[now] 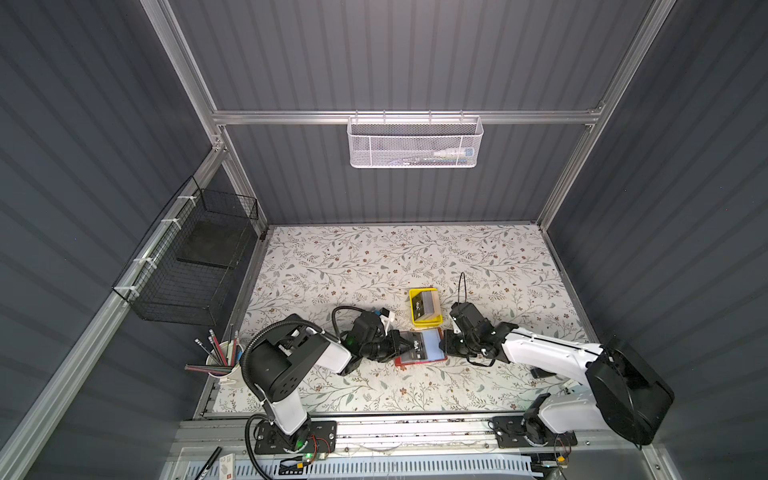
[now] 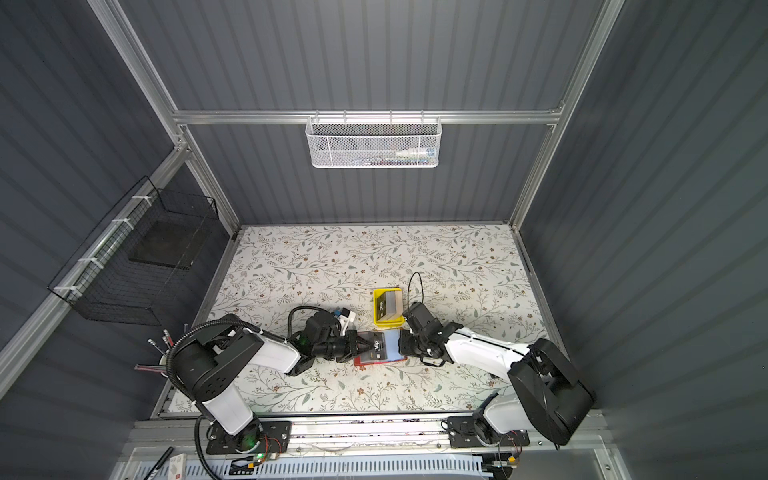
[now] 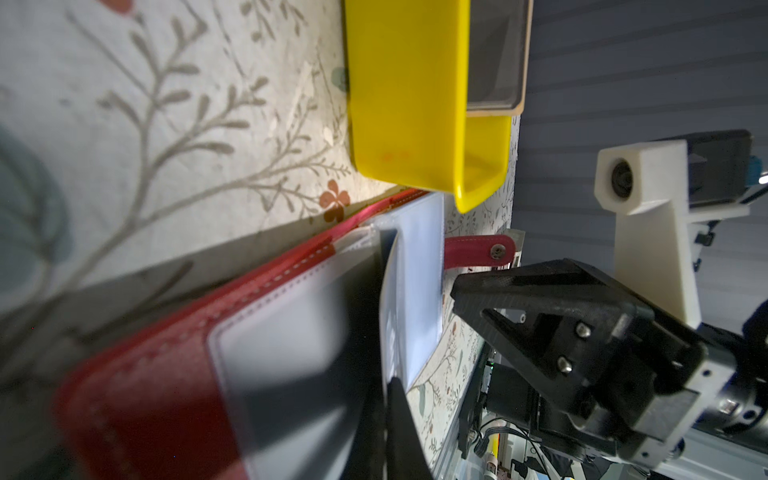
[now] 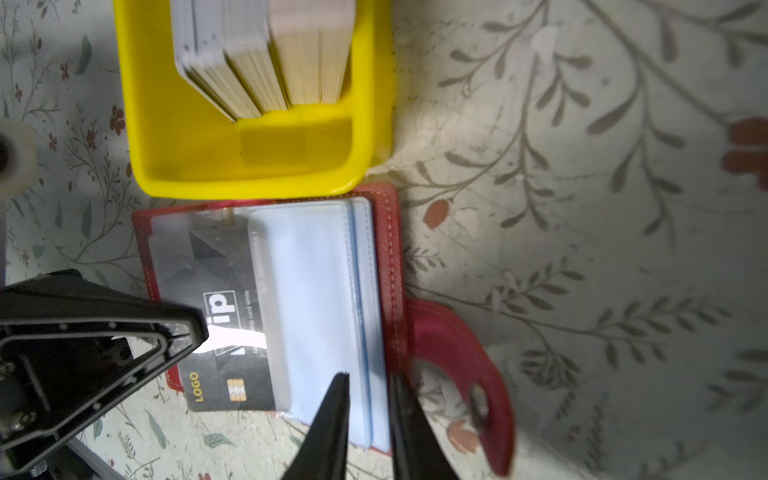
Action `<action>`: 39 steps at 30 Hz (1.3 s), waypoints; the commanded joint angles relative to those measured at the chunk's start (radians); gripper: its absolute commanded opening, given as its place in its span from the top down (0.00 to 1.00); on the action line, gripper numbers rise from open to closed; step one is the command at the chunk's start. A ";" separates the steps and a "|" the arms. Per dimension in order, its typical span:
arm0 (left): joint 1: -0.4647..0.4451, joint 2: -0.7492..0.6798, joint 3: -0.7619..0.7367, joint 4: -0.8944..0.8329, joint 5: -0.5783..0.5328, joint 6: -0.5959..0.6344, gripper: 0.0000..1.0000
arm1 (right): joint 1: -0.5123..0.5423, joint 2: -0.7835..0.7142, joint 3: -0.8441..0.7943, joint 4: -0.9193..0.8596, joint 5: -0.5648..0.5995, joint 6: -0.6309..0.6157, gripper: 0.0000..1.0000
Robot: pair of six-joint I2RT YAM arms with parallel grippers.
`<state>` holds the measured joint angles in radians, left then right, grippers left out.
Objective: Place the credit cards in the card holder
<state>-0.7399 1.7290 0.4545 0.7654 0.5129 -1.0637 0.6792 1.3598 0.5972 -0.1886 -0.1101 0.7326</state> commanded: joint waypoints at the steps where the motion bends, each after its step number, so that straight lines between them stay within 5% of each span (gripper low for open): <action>1: -0.013 0.029 0.013 -0.031 -0.006 0.006 1.00 | -0.017 -0.026 0.012 -0.044 0.010 -0.002 0.78; 21: -0.047 0.050 0.058 -0.051 -0.046 0.005 1.00 | -0.029 0.054 -0.045 0.029 -0.077 0.013 0.80; 39: -0.094 0.059 0.112 -0.124 -0.098 0.019 0.90 | -0.025 0.043 -0.040 0.023 -0.073 0.003 0.81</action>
<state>-0.8200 1.7790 0.5465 0.7128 0.4347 -1.0687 0.6479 1.3979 0.5632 -0.1577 -0.1745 0.7395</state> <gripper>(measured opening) 0.097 0.193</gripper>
